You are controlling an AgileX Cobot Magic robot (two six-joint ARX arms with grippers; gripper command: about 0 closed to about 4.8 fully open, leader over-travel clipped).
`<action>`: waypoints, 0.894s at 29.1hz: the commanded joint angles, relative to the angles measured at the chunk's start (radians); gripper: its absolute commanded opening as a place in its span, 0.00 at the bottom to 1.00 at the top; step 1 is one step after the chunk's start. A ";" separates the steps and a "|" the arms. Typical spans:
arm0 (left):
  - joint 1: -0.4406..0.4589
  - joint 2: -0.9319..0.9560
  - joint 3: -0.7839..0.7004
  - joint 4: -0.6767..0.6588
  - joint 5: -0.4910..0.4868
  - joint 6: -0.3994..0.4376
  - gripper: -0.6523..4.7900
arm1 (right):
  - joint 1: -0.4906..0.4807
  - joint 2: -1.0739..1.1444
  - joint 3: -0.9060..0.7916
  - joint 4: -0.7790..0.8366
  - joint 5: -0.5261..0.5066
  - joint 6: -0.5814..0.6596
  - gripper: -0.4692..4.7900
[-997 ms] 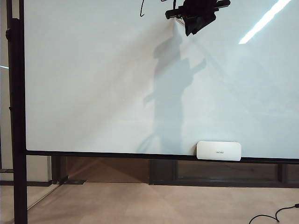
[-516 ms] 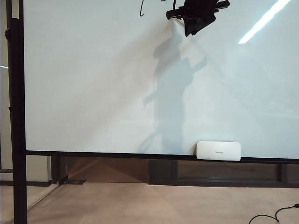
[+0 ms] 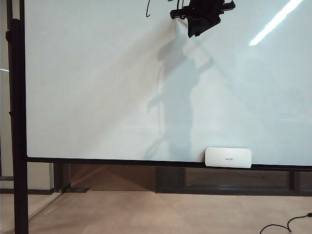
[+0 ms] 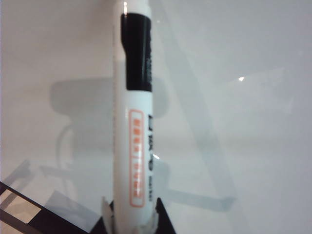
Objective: Reach to the right to find the marker pen, pick it up, and write the number 19 on the whiteboard.
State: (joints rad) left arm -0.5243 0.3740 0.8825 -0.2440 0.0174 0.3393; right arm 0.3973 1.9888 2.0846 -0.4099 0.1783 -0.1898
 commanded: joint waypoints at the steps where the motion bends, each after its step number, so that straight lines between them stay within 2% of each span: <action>1: 0.001 -0.001 0.001 0.013 0.002 -0.007 0.11 | -0.001 0.011 0.003 0.026 -0.010 0.002 0.08; 13: 0.001 0.000 0.001 0.013 0.001 -0.007 0.11 | 0.000 0.029 0.003 0.065 -0.051 0.002 0.08; 16: 0.001 0.000 0.001 0.013 -0.018 -0.007 0.11 | 0.000 0.029 0.003 0.066 -0.080 0.002 0.09; 26: 0.001 -0.032 0.006 -0.008 -0.073 -0.006 0.11 | 0.004 -0.047 0.003 0.018 -0.081 0.006 0.08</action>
State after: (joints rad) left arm -0.5243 0.3553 0.8825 -0.2523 -0.0471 0.3393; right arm 0.4015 1.9839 2.0804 -0.4030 0.0956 -0.1913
